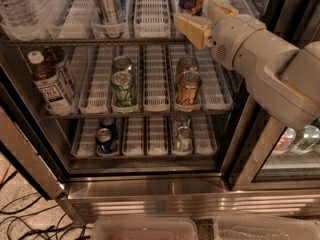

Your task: Pick redbull can from top shelf of fridge

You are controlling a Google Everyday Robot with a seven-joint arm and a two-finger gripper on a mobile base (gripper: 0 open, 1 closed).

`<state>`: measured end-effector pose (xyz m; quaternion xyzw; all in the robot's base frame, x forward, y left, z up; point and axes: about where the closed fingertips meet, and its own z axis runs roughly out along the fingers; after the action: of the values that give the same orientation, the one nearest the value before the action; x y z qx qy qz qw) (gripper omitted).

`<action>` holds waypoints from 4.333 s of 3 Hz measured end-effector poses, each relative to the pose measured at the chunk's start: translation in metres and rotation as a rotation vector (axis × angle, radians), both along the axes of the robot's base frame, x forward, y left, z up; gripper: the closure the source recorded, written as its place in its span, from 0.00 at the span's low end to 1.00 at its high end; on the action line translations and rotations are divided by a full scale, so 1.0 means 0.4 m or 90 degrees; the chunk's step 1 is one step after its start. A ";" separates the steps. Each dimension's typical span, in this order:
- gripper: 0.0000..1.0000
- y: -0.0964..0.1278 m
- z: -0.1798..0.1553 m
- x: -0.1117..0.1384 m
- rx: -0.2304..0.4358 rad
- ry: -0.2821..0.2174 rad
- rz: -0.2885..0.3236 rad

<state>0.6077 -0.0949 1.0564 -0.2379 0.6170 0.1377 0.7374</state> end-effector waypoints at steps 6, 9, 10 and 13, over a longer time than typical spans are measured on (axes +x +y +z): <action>0.35 0.027 0.027 0.039 0.040 0.008 0.039; 0.76 0.039 0.021 0.049 0.042 0.021 0.053; 1.00 0.039 0.021 0.049 0.042 0.021 0.053; 1.00 0.049 0.030 -0.028 0.031 0.060 0.045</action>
Offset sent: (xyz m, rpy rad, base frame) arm 0.0332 0.0089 0.0001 0.0123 0.0099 0.0213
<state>0.5964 -0.0755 1.0686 -0.2347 0.6389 0.1901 0.7076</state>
